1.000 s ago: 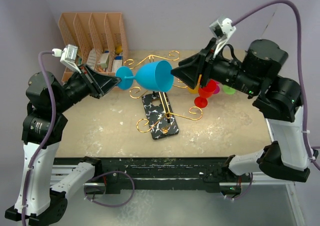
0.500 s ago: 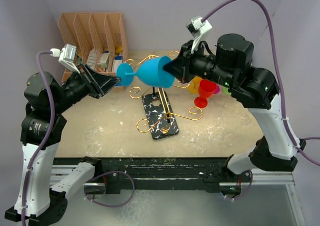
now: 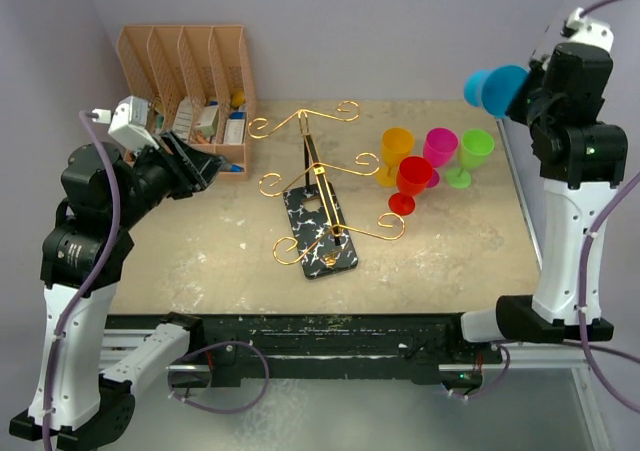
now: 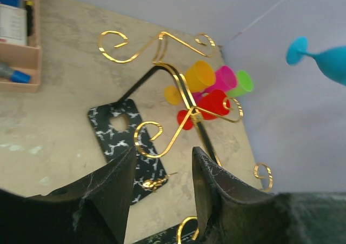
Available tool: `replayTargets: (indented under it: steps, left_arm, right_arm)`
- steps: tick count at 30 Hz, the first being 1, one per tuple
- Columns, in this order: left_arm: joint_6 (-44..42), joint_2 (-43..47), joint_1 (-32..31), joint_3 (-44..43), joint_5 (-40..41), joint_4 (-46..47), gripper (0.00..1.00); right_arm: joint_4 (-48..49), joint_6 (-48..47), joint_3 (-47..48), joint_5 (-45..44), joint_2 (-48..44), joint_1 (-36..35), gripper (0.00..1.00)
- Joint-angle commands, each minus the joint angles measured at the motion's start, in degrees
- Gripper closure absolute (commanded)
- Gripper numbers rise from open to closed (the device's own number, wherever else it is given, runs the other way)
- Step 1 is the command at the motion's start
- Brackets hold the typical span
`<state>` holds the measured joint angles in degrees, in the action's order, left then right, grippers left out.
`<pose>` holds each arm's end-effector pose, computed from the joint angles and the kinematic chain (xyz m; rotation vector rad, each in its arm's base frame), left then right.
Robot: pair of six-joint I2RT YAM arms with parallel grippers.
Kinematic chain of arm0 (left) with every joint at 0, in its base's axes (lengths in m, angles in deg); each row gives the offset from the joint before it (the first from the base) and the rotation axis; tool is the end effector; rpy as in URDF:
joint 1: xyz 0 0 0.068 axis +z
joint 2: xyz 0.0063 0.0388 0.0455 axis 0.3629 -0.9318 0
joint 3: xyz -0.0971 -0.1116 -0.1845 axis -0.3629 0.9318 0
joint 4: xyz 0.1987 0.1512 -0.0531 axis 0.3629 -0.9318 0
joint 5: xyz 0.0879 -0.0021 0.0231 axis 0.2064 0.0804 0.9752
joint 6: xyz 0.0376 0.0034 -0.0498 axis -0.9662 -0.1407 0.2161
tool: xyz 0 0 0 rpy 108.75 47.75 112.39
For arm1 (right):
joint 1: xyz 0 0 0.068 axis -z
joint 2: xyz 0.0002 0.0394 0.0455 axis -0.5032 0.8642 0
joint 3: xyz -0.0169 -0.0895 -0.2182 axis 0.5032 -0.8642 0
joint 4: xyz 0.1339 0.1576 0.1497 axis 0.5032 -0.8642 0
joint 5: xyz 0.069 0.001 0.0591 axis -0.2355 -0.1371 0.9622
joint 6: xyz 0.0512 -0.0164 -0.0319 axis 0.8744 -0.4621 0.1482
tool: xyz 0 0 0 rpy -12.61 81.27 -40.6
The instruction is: Take the wine glass off the wine glass rack
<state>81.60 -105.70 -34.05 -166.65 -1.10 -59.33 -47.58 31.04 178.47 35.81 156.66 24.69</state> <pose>0.1522 -0.0461 0.4502 -0.2232 1.8269 -0.8457 0.2309 0.0051 0.5284 0.4211 1.6810 -0.0503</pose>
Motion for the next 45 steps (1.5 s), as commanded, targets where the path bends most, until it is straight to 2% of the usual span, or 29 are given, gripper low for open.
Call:
replayTargets:
  steps: [1, 5, 10, 19, 26, 29, 33, 38, 45]
  left_arm:
    - [-5.92, -1.39, 0.05, -3.34, 11.81, -5.97, 0.5]
    - [-8.47, -3.42, 0.03, -3.12, 16.39, -8.59, 0.5]
    - [-9.62, -2.6, 0.03, 1.77, 17.42, -6.1, 0.5]
    - [-10.89, 2.21, 0.03, 9.41, 19.04, -5.42, 0.5]
    - [-11.7, 5.55, 0.08, 12.93, 20.42, -6.37, 0.47]
    - [-11.98, 6.14, 0.03, 13.39, 20.48, -7.05, 0.46]
    - [-12.3, 6.78, 0.04, 14.09, 20.61, -7.63, 0.45]
    - [-12.21, 8.01, 0.05, 14.65, 20.81, -8.07, 0.43]
    - [-12.1, 9.29, 0.04, 14.63, 21.37, -8.96, 0.41]
  right_arm:
    - [-1.45, 2.26, -12.68, 7.56, -6.48, 9.99, 1.0]
    - [-2.36, 2.36, -25.54, 9.89, -12.47, 11.41, 1.0]
    - [-2.32, 2.14, -36.3, 13.76, -15.45, 11.45, 1.0]
    - [3.99, 4.02, -48.66, 11.8, -11.38, 11.44, 1.0]
    - [9.05, 5.71, -51.31, 12.6, -7.38, 11.48, 0.98]
    - [9.67, 5.46, -50.87, 13.08, -6.15, 11.47, 0.92]
    - [10.12, 4.89, -50.23, 13.5, -3.99, 11.48, 0.89]
    - [10.17, 3.99, -49.12, 13.9, -2.35, 11.45, 0.78]
    - [9.96, 3.34, -47.68, 13.84, -5.54, 11.43, 0.69]
